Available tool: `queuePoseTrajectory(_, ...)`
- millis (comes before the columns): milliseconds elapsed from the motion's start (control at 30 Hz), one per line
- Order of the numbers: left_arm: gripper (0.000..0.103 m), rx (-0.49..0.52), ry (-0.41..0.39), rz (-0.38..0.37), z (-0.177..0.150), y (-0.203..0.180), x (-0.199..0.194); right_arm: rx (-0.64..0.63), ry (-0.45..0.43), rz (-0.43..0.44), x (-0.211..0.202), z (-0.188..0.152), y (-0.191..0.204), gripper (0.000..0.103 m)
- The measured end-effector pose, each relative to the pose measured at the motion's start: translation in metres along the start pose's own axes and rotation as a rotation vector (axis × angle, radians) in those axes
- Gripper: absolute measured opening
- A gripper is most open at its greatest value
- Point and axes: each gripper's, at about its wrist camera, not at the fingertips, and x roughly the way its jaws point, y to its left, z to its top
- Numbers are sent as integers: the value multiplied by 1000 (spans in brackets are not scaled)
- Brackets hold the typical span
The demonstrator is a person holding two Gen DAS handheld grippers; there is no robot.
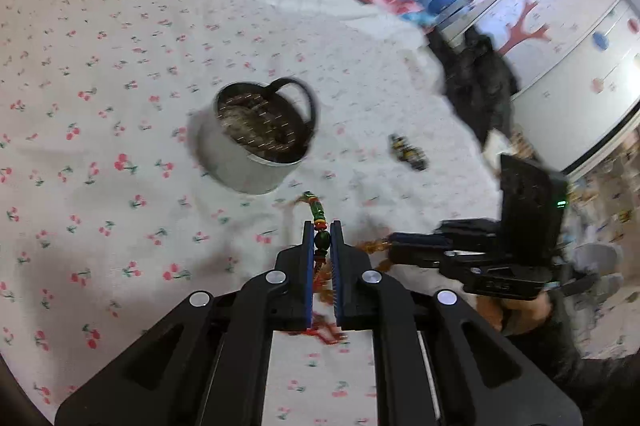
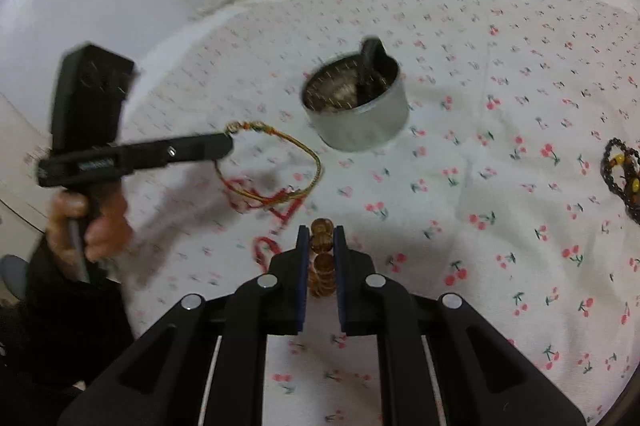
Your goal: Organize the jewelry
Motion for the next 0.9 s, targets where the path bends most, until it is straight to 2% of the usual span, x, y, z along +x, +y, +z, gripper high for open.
queuePoseTrajectory(33,7,8,-4,-25,2,-1,-3,10,-12,50,-1,5,-3,13)
queuePoseTrajectory(67,7,28,1,8,1,-3,-3,18,-33,91,-6,7,-2,13)
queuePoseTrajectory(100,7,46,7,51,1,-4,-3,21,-42,90,-8,9,-3,13)
queuePoseTrajectory(167,7,-12,-27,-119,1,-5,-14,45,-49,98,-10,10,-7,13)
queuePoseTrajectory(233,7,90,-34,-11,2,-18,-18,50,-60,100,-13,11,-8,13)
queuePoseTrajectory(267,7,64,-21,4,2,-12,-14,47,-60,95,-13,12,-9,13)
queuePoseTrajectory(300,7,8,-24,-44,2,-4,-13,62,-66,128,-14,13,-10,13)
queuePoseTrajectory(333,7,4,-29,-60,2,-4,-15,69,-75,151,-16,12,-9,13)
queuePoseTrajectory(433,7,50,-57,-83,4,-16,-24,58,-78,140,-19,13,-7,13)
queuePoseTrajectory(533,7,45,-1,-3,2,-10,-10,51,-68,114,-16,13,-6,13)
queuePoseTrajectory(667,7,56,97,197,-1,5,20,48,-61,109,-14,12,-8,13)
queuePoseTrajectory(733,8,25,122,235,-2,18,31,52,-61,119,-12,12,-9,13)
queuePoseTrajectory(800,15,3,128,250,-1,29,39,55,-71,132,-15,13,-10,13)
queuePoseTrajectory(833,19,-8,136,234,-1,33,42,56,-82,145,-17,13,-10,13)
queuePoseTrajectory(900,42,-37,171,201,-3,40,52,58,-95,162,-21,15,-10,13)
